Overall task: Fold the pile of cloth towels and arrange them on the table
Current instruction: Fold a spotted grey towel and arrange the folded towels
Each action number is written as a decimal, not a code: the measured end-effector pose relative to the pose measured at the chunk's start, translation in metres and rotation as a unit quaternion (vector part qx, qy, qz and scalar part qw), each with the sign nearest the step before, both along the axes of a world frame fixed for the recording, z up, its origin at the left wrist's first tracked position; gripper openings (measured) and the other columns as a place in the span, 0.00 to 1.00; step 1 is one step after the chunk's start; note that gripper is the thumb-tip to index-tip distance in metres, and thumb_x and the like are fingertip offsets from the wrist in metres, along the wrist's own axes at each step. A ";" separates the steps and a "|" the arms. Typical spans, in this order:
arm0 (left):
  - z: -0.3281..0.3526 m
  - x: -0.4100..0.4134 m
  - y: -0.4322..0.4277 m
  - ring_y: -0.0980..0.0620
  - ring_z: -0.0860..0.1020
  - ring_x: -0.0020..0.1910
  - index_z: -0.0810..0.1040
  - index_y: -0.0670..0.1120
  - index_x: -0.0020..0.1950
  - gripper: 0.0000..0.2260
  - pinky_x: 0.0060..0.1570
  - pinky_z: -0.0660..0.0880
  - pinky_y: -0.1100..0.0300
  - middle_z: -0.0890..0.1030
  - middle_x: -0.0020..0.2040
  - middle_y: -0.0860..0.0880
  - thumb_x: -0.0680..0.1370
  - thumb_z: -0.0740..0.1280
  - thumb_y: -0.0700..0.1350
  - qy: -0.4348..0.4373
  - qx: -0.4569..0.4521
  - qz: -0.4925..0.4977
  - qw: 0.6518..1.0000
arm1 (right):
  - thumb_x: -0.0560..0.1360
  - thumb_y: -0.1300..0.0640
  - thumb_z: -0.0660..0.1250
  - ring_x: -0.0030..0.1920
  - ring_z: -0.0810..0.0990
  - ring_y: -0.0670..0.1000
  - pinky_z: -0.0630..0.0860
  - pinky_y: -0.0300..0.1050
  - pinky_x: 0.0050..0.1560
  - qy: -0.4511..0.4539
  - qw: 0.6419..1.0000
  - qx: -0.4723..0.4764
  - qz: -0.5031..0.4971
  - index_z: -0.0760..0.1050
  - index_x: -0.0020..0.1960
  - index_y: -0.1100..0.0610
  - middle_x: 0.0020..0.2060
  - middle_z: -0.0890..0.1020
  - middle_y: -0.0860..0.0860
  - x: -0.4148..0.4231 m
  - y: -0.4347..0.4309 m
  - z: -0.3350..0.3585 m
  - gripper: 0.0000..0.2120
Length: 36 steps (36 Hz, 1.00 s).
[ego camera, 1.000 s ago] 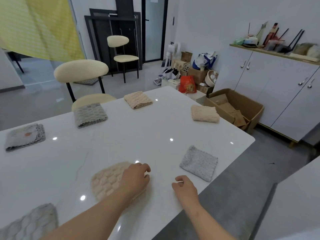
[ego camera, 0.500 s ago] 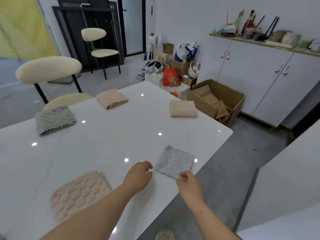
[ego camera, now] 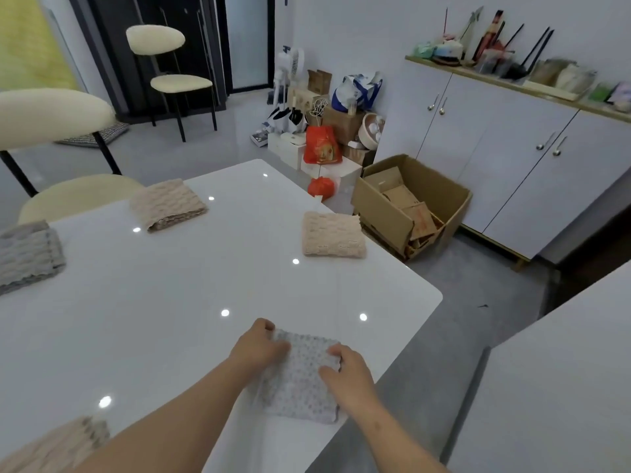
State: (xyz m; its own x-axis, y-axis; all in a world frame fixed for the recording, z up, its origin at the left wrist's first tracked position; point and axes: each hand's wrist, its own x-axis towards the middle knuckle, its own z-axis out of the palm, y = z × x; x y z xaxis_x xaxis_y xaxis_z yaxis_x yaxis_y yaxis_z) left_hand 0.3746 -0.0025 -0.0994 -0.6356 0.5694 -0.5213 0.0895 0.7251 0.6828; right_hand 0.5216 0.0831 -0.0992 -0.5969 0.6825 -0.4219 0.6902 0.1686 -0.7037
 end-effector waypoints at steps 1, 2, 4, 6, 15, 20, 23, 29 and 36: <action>-0.002 -0.004 0.003 0.49 0.75 0.48 0.70 0.46 0.52 0.10 0.49 0.72 0.57 0.75 0.49 0.47 0.74 0.67 0.46 -0.009 0.001 0.009 1.000 | 0.75 0.57 0.62 0.62 0.70 0.47 0.66 0.39 0.64 0.004 1.000 -0.007 0.003 0.67 0.66 0.53 0.64 0.70 0.49 -0.002 0.004 0.000 0.19; -0.003 -0.008 0.005 0.49 0.75 0.46 0.71 0.46 0.46 0.06 0.48 0.72 0.57 0.76 0.46 0.47 0.74 0.68 0.45 -0.016 0.004 0.015 1.000 | 0.75 0.57 0.62 0.63 0.70 0.47 0.66 0.38 0.63 0.008 1.000 -0.013 0.006 0.67 0.66 0.53 0.64 0.69 0.49 -0.004 0.008 -0.001 0.20; -0.004 -0.013 0.009 0.51 0.72 0.39 0.70 0.46 0.37 0.08 0.42 0.69 0.60 0.73 0.38 0.48 0.73 0.68 0.43 -0.030 0.009 0.016 0.999 | 0.76 0.57 0.62 0.63 0.69 0.46 0.64 0.37 0.64 0.015 1.000 -0.025 0.012 0.66 0.67 0.53 0.65 0.68 0.48 -0.008 0.014 -0.002 0.20; -0.003 -0.016 0.011 0.53 0.69 0.35 0.68 0.45 0.34 0.11 0.36 0.65 0.62 0.70 0.34 0.49 0.73 0.68 0.41 -0.047 0.009 0.030 0.998 | 0.75 0.57 0.62 0.64 0.69 0.46 0.65 0.37 0.65 0.025 0.999 -0.036 0.016 0.66 0.67 0.53 0.65 0.68 0.48 -0.013 0.018 -0.003 0.21; -0.005 -0.027 0.002 0.50 0.71 0.38 0.69 0.44 0.36 0.10 0.39 0.67 0.60 0.72 0.36 0.48 0.73 0.69 0.40 -0.079 0.032 0.090 0.992 | 0.74 0.55 0.62 0.64 0.69 0.47 0.67 0.44 0.68 0.013 0.997 -0.042 0.060 0.65 0.69 0.49 0.64 0.69 0.47 -0.035 0.026 0.001 0.24; -0.006 -0.030 -0.002 0.48 0.71 0.40 0.68 0.45 0.37 0.10 0.42 0.69 0.56 0.73 0.38 0.46 0.74 0.68 0.41 -0.087 0.041 0.126 0.987 | 0.73 0.54 0.63 0.62 0.71 0.47 0.66 0.41 0.66 0.009 0.997 -0.037 0.069 0.66 0.67 0.49 0.60 0.71 0.47 -0.037 0.029 -0.001 0.22; -0.007 -0.033 -0.005 0.48 0.72 0.39 0.69 0.43 0.40 0.06 0.41 0.70 0.57 0.74 0.40 0.45 0.75 0.65 0.41 -0.081 0.060 0.175 0.979 | 0.76 0.56 0.62 0.68 0.65 0.48 0.62 0.40 0.68 0.002 0.997 -0.032 0.065 0.58 0.73 0.52 0.67 0.64 0.49 -0.036 0.031 -0.002 0.26; -0.006 -0.033 -0.023 0.47 0.74 0.39 0.67 0.44 0.45 0.04 0.41 0.75 0.54 0.73 0.43 0.44 0.77 0.62 0.39 -0.061 0.114 0.282 0.951 | 0.77 0.55 0.62 0.53 0.71 0.48 0.69 0.38 0.52 0.011 1.000 0.000 0.019 0.64 0.65 0.54 0.60 0.67 0.52 -0.039 0.028 -0.002 0.18; -0.001 -0.032 -0.047 0.48 0.76 0.40 0.71 0.45 0.50 0.05 0.41 0.74 0.59 0.78 0.44 0.44 0.78 0.62 0.45 -0.001 0.078 0.241 0.967 | 0.76 0.51 0.59 0.41 0.73 0.47 0.67 0.40 0.38 -0.022 0.995 -0.009 0.095 0.64 0.43 0.52 0.38 0.72 0.45 -0.049 0.011 -0.005 0.07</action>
